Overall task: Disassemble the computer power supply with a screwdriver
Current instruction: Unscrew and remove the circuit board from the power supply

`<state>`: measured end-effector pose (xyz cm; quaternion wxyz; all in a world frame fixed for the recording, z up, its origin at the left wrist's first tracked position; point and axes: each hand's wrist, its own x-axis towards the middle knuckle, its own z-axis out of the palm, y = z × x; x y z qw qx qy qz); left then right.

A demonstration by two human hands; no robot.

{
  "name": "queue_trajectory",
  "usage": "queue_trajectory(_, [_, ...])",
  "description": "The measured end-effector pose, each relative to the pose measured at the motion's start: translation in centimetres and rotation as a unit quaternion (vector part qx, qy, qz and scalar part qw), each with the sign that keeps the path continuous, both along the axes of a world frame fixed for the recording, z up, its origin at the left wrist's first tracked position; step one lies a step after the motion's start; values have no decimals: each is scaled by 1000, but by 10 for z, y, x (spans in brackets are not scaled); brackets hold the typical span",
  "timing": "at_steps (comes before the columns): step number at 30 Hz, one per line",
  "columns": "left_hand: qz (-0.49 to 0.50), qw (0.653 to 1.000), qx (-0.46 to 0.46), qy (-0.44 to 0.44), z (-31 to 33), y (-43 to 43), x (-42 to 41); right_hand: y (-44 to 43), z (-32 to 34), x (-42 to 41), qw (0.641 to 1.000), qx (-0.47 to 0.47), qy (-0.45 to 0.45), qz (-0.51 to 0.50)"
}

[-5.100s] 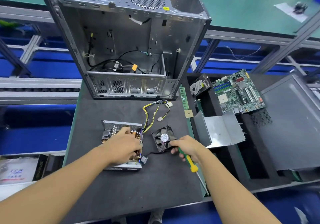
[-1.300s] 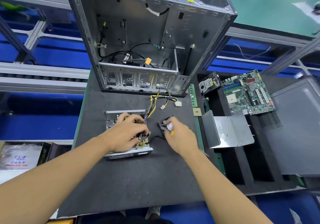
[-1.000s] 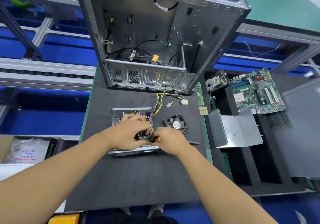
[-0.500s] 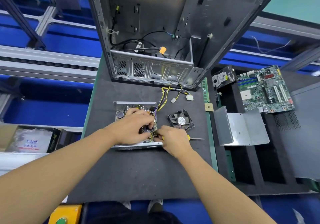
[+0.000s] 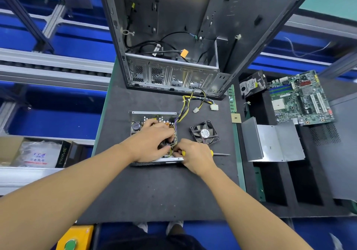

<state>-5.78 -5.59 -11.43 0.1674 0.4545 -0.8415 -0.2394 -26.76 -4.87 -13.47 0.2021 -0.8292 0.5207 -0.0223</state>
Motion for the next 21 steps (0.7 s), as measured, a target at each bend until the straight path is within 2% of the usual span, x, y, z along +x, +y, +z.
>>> queue_trajectory(3, [-1,1000,-1,-11,-1,0,0,2,-1,-1,1000,-8,-4,-11])
queue_trajectory(8, [-16,1000,1,-19,-2,-1,1,4,0,-1,999,-10,-32,30])
queue_trajectory(16, [-13,1000,-3,-20,-6,1,1,6,-2,-1,1000,4,-29,-4])
queue_trajectory(21, [-18,1000,-11,-19,-8,2,0,6,1,-1,999,6,-30,30])
